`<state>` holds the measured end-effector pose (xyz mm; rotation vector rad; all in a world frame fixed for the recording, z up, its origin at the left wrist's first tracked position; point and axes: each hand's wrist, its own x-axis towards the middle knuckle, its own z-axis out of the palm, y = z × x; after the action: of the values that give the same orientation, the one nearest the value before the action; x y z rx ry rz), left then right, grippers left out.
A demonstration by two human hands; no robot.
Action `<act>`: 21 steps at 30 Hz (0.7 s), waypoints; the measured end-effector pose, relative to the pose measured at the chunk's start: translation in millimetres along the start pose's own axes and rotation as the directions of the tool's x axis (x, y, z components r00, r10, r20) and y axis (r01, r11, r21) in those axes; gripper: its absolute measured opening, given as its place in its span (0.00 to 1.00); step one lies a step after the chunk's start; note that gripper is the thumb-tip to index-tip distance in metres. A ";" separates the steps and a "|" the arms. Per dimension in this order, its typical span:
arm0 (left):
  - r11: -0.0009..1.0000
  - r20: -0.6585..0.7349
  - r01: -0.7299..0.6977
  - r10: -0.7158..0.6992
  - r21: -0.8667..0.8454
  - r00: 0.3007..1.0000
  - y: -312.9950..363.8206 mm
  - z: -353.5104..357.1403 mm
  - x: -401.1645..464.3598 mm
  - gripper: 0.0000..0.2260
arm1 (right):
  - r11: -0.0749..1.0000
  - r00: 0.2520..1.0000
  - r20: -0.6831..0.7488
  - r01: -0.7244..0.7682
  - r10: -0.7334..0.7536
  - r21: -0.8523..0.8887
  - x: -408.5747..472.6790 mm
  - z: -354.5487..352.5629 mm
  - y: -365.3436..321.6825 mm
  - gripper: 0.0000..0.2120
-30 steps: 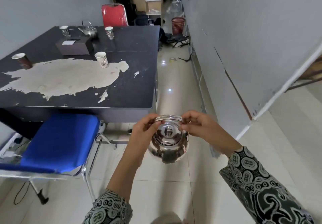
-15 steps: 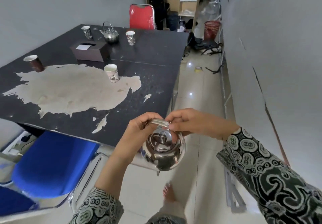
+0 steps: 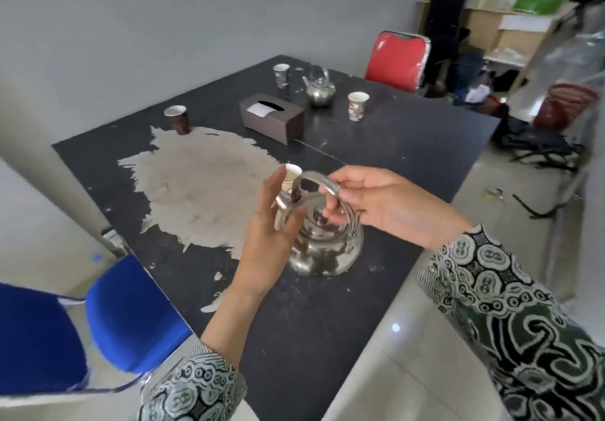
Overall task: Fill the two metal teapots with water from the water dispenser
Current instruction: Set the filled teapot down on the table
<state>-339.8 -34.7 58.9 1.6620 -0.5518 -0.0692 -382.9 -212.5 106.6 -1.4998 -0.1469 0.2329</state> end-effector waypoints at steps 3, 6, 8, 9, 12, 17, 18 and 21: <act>0.991 -0.094 -0.016 0.029 0.133 0.995 -8.1 4.6 14.2 0.23 | 0.993 0.998 0.059 0.005 -0.012 0.118 39.6 -26.6 -11.9 0.10; 0.941 -0.141 -0.045 0.098 0.336 0.985 -11.4 14.3 31.2 0.22 | 0.975 0.988 0.153 -0.020 -0.015 0.219 81.2 -50.7 -22.8 0.13; 0.905 -0.131 -0.049 0.115 0.423 0.985 -14.1 25.2 46.6 0.21 | 0.966 0.969 0.248 -0.047 -0.018 0.254 109.7 -66.1 -31.2 0.14; 0.886 -0.131 -0.040 0.113 0.462 0.985 -14.9 30.5 55.1 0.21 | 0.964 0.957 0.289 -0.060 -0.018 0.259 123.4 -72.4 -35.2 0.15; 0.802 -0.219 0.055 0.096 0.595 0.971 -18.1 42.5 83.9 0.22 | 0.961 0.919 0.393 -0.101 -0.009 0.259 163.4 -91.4 -48.3 0.17; 0.632 -0.335 0.196 0.108 0.750 0.936 -18.1 40.8 135.7 0.26 | 0.963 0.868 0.495 -0.106 -0.032 0.247 222.3 -112.7 -69.5 0.14; 0.596 -0.349 0.224 0.101 0.771 0.932 -19.2 37.4 145.4 0.26 | 0.965 0.865 0.500 -0.099 -0.037 0.241 233.1 -113.5 -73.3 0.13; 0.504 -0.376 0.292 0.071 0.813 0.924 -24.8 22.6 171.2 0.27 | 0.976 0.857 0.512 -0.063 -0.052 0.206 264.4 -113.2 -79.8 0.13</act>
<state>-189.2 -120.8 76.8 2.6337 -0.1509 0.5131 -94.6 -262.2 165.9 -1.1900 -0.5322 0.6379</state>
